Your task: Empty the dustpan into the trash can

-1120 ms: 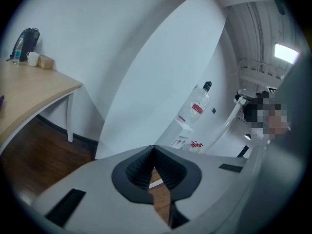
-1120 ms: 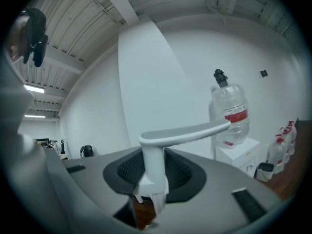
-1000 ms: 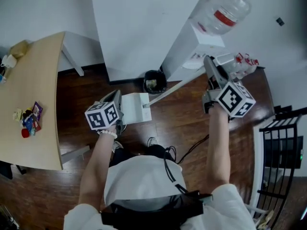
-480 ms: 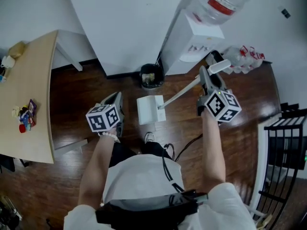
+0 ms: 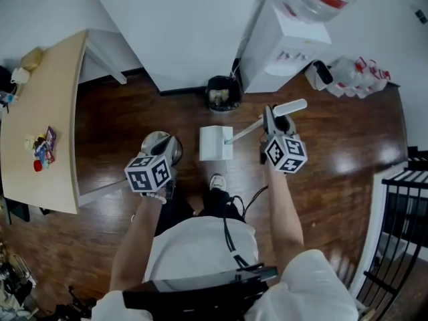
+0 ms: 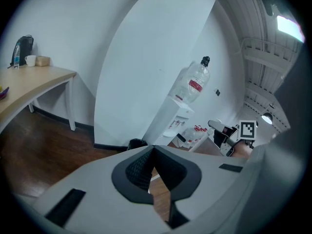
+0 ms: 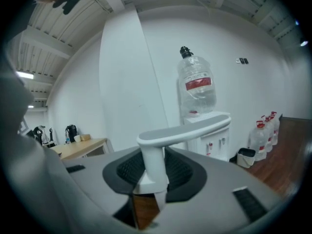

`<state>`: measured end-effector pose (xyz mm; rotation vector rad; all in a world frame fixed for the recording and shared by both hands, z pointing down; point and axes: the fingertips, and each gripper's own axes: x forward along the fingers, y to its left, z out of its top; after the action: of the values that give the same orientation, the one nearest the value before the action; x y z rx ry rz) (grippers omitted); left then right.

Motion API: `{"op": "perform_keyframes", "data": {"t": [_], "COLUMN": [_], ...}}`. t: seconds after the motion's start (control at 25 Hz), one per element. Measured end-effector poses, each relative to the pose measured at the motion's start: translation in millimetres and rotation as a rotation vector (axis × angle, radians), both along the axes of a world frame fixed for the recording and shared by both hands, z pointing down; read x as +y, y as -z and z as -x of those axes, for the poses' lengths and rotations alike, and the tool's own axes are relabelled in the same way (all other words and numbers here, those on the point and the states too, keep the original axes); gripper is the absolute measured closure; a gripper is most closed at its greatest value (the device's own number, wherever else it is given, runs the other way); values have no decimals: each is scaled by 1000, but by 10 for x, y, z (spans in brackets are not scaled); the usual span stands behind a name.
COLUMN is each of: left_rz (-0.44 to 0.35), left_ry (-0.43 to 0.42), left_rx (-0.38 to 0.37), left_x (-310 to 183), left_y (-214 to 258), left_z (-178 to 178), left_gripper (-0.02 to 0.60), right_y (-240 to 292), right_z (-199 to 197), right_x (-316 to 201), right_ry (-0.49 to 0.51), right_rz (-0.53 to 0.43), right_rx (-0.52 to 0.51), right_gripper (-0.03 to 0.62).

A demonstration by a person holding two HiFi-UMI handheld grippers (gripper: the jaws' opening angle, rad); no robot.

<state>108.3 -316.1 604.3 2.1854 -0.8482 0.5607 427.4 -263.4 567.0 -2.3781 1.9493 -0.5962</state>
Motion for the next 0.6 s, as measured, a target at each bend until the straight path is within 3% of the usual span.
{"op": "perform_keyframes", "data": {"t": [0.4, 0.6], "left_rz": [29, 39], "left_ry": [-36, -30], "left_rx": [-52, -63], "left_x": [188, 171], "left_y": [-141, -190], "left_z": [-50, 3], "left_gripper": [586, 586], "right_y": [-1117, -1228], "right_z": [490, 526], "right_x": [-105, -121], "right_ry": [143, 230], "right_rz": [100, 120], "right_rx": [-32, -9], "right_gripper": [462, 461]}}
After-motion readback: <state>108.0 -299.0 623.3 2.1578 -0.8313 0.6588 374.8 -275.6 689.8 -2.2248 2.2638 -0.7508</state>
